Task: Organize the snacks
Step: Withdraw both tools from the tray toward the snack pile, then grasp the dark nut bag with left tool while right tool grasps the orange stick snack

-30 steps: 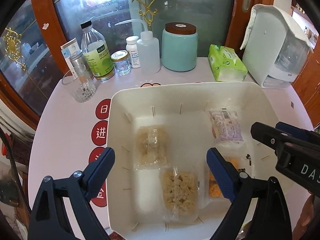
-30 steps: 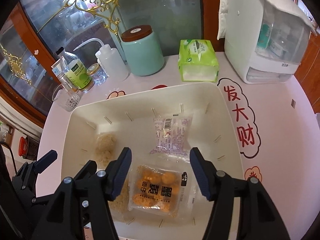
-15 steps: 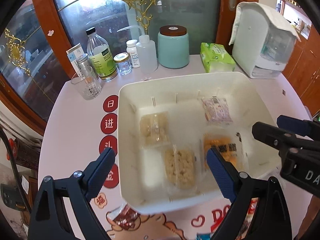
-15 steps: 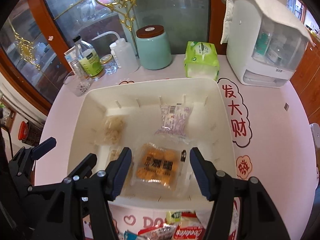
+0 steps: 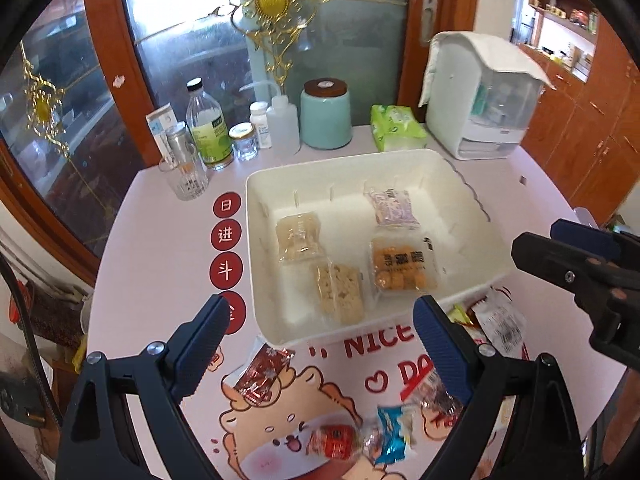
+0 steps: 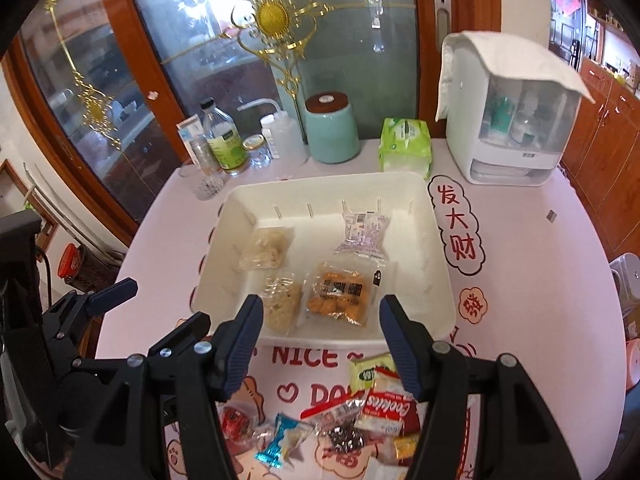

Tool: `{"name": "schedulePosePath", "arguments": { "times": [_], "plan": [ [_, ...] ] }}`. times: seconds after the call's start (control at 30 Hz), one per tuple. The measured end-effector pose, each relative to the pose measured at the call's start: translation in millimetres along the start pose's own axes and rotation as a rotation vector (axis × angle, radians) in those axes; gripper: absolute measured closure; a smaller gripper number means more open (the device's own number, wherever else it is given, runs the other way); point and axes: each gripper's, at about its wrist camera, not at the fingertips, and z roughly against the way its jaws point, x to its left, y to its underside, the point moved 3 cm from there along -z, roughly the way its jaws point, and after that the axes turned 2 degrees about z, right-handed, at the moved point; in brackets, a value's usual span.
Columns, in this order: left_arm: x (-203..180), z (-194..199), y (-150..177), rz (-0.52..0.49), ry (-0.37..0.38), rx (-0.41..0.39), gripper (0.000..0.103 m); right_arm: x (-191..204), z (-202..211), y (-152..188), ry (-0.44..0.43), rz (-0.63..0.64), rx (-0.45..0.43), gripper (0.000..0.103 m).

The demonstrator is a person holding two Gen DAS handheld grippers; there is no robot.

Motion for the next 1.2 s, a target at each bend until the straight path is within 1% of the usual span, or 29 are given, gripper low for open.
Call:
{"name": "schedulePosePath", "arguments": {
  "times": [0.13,0.37,0.57,0.77,0.9,1.03,1.2],
  "plan": [
    [-2.5,23.4,14.2,-0.020,0.014,-0.015,0.011,3.7,26.7,11.9,-0.027,0.015,-0.030,0.042],
    [-6.7,42.0,54.0,-0.011,0.036,0.019,0.011,3.1,61.9,48.5,-0.056,0.027,-0.047,0.042],
    [-19.2,46.2,92.3,-0.003,0.050,0.043,0.011,-3.2,73.2,87.4,-0.073,0.035,-0.033,0.042],
    [-32.9,34.8,136.8,0.015,0.035,0.087,0.011,-12.4,66.4,126.3,-0.064,0.056,-0.008,0.042],
    [-37.0,19.0,173.4,0.038,0.021,0.140,0.011,-23.6,48.5,158.7,-0.058,0.061,0.049,0.042],
    [-36.3,-0.6,211.2,0.071,-0.009,0.207,0.011,-36.6,22.9,196.8,-0.047,0.067,0.146,0.042],
    [-36.5,-20.2,258.4,0.152,0.010,0.324,0.011,-46.4,-6.6,243.8,-0.034,0.100,0.262,0.042]
  ]
}}
